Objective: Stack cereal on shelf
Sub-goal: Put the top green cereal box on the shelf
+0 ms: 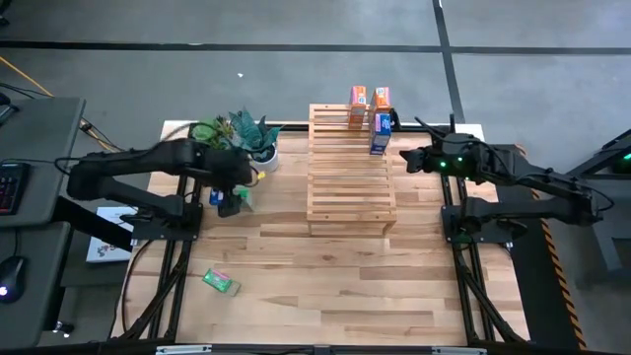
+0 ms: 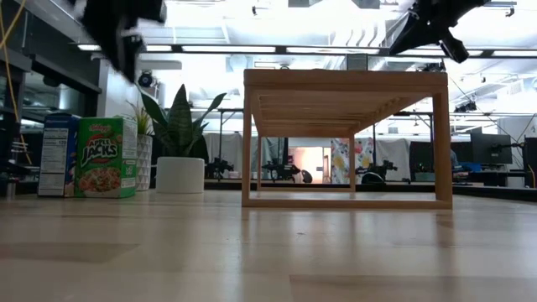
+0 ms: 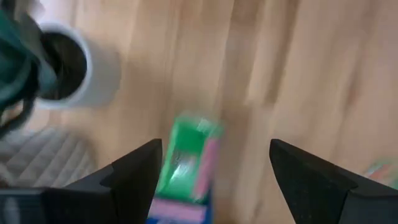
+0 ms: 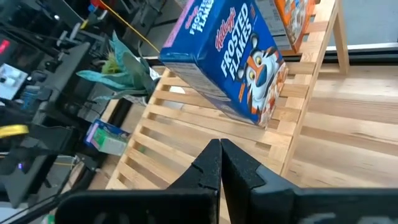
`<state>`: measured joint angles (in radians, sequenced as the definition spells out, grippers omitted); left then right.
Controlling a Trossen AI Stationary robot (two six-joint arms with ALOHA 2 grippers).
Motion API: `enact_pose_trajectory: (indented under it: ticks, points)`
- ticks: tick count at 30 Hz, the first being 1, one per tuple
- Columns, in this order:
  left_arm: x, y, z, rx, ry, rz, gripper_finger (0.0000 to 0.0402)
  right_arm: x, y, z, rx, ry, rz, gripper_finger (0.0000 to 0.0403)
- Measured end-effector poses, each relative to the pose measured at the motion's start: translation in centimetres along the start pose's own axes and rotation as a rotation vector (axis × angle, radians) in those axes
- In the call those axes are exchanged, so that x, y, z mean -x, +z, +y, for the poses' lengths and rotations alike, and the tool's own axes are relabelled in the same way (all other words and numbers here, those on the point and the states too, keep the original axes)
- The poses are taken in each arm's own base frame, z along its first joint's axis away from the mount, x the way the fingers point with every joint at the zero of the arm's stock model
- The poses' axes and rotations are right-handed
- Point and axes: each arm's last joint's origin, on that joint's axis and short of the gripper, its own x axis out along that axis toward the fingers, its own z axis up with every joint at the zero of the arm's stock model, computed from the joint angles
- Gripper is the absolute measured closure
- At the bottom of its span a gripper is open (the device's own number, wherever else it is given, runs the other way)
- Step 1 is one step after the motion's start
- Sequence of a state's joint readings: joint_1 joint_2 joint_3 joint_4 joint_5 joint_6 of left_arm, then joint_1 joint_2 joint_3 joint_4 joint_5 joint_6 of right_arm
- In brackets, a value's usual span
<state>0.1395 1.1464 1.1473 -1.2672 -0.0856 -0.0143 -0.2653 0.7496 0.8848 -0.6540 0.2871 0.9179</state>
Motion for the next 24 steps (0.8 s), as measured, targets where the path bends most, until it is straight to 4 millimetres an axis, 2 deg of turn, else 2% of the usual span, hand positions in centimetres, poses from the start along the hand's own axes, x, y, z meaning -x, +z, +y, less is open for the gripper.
enact_pose_trajectory:
  ticks: [5, 8, 13, 19, 24]
  points:
    - [-3.9, -0.8, -0.1, -0.166, 0.022, 0.156, 0.0112, -0.6, -0.1, 0.1, 0.009, -0.019, 0.015, 0.0402]
    - [-5.6, -1.4, -0.1, -0.187, 0.035, 0.174, 0.0112, -0.9, -0.2, 0.2, 0.012, -0.028, 0.022, 0.0402]
    - [-6.8, -2.2, 0.1, -0.195, 0.095, 0.162, 0.0112, -1.3, -0.3, 0.2, 0.025, -0.04, 0.033, 0.0402]
    - [-8.3, -3.1, -0.1, -0.248, 0.064, 0.196, 0.0112, -1.5, -0.4, 0.3, 0.028, -0.048, 0.037, 0.0402]
    - [-9.6, -3.4, -0.3, -0.21, 0.054, 0.188, 0.0113, -1.5, -0.4, 0.3, 0.027, -0.047, 0.036, 0.0402]
